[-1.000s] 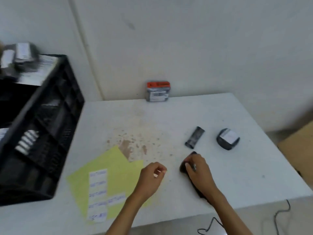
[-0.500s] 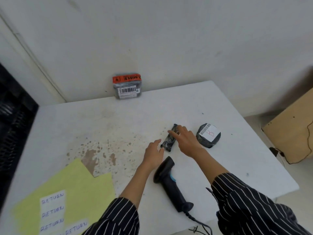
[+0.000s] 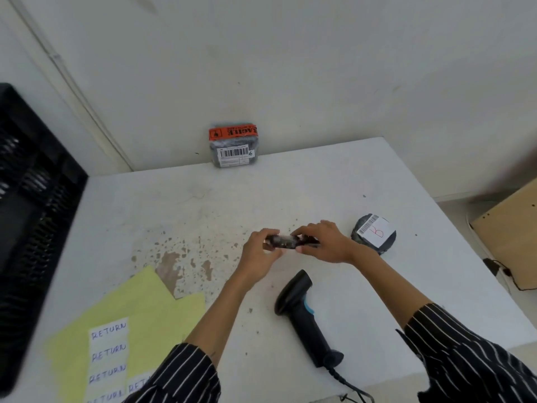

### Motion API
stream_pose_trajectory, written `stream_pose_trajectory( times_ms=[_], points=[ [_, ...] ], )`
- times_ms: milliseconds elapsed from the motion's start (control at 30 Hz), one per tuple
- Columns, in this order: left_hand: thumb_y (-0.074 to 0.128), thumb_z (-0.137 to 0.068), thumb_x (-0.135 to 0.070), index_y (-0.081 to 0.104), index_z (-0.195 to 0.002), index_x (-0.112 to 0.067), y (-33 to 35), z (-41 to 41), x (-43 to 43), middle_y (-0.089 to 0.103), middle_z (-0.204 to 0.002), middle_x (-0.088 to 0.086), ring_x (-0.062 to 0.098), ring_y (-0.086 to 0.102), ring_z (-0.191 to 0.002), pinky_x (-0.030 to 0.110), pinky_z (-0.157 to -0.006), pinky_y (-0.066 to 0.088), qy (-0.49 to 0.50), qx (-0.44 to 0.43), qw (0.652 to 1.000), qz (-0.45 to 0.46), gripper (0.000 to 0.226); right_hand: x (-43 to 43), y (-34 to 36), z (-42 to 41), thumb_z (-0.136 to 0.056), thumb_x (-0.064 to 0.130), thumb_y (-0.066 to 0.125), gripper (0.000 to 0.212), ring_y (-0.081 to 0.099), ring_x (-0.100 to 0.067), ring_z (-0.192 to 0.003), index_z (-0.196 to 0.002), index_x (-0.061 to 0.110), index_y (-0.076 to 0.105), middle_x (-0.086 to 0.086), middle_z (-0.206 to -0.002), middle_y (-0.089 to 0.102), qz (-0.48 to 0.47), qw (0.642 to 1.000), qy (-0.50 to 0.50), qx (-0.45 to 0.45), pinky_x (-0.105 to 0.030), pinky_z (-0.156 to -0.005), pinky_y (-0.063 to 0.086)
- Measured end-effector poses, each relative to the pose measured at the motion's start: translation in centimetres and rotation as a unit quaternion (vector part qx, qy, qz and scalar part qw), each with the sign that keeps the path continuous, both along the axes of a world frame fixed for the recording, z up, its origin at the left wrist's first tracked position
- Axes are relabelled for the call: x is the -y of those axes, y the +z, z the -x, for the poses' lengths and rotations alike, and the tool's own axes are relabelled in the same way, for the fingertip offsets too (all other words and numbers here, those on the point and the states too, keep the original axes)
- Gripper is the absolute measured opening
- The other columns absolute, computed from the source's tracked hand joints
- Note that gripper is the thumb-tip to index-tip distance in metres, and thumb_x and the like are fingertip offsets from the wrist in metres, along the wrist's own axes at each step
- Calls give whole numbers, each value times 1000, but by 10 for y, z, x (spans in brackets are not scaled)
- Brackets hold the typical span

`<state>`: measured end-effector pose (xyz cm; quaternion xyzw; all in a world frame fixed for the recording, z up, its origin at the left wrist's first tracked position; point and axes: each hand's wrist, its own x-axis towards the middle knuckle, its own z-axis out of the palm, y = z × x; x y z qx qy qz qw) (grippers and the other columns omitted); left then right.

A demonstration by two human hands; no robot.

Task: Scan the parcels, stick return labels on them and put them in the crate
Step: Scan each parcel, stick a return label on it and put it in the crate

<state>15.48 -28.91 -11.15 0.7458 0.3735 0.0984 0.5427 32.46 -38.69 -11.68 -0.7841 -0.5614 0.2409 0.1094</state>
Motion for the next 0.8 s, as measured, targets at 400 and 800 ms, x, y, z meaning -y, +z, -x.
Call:
stream_pose_trajectory(
  times_ms=[400, 800],
  points=[
    [52, -96, -21, 60, -106, -4, 23, 66, -14, 68, -98, 10, 19, 68, -75, 25, -65, 57, 120, 88, 976, 158, 21, 43, 11, 105, -91, 43, 52, 40, 56, -13, -97, -121, 17, 51, -2, -112, 58, -215, 861, -389, -247, -21, -83, 45],
    [48, -98, -17, 55, -112, -6, 5, 100, -34, 65, -94, 9, 19, 66, -73, 24, -64, 57, 203, 116, 946, 225, 19, 80, -39, 178, -87, 32, 60, 31, 54, -17, -85, -107, 12, 46, -4, -100, 57, 22, 927, -371, -54, -28, -68, 42]
  ],
)
